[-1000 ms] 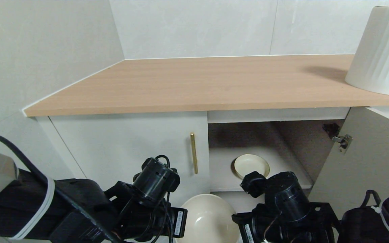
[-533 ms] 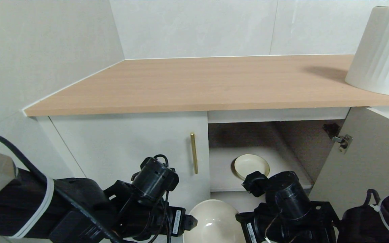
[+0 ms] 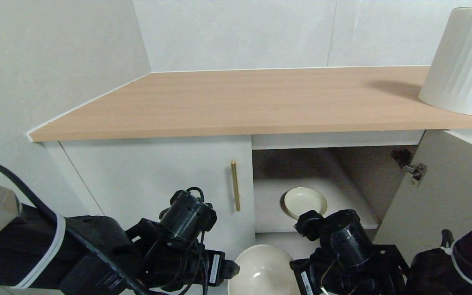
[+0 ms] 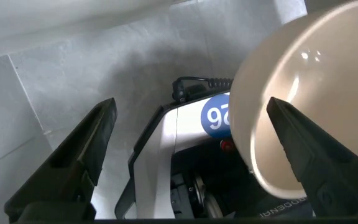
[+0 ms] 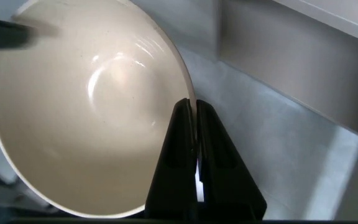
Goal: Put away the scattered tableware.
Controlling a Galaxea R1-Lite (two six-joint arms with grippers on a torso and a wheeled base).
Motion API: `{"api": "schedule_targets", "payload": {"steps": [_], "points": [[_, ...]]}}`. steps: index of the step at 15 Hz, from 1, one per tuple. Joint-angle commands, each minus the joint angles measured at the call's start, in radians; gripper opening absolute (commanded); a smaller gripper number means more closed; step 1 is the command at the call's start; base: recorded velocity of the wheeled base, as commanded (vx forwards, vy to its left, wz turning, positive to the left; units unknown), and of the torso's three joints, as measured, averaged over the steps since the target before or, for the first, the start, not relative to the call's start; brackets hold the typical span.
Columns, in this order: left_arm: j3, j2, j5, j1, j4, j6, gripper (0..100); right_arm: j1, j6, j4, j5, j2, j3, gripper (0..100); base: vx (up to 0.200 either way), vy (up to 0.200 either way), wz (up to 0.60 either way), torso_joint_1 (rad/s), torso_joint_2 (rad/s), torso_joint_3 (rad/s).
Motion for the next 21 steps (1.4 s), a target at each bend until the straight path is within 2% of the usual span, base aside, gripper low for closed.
{"api": "schedule_targets", "payload": {"steps": [1, 3, 7, 21], "points": [[0.000, -0.003, 0.000, 0.000, -0.001, -0.005, 100, -0.016, -0.001, 0.026, -0.012, 0.024, -0.009, 0, 0.000, 0.000, 0.00, 0.000, 0.00, 0.000], [-0.004, -0.007, 0.003, 0.001, -0.001, -0.015, 100, -0.065, 0.001, 0.127, -0.061, 0.044, -0.051, 0, 0.000, 0.000, 0.00, 0.000, 0.00, 0.000], [-0.009, -0.009, 0.003, 0.001, 0.001, -0.017, 100, -0.142, 0.021, 0.137, -0.121, 0.095, -0.063, 0, 0.000, 0.000, 0.00, 0.000, 0.00, 0.000], [-0.011, -0.009, 0.003, 0.006, 0.001, -0.019, 100, -0.336, 0.429, 0.147, -0.139, 0.200, -0.342, 0, 0.000, 0.000, 0.00, 0.000, 0.00, 0.000]]}}
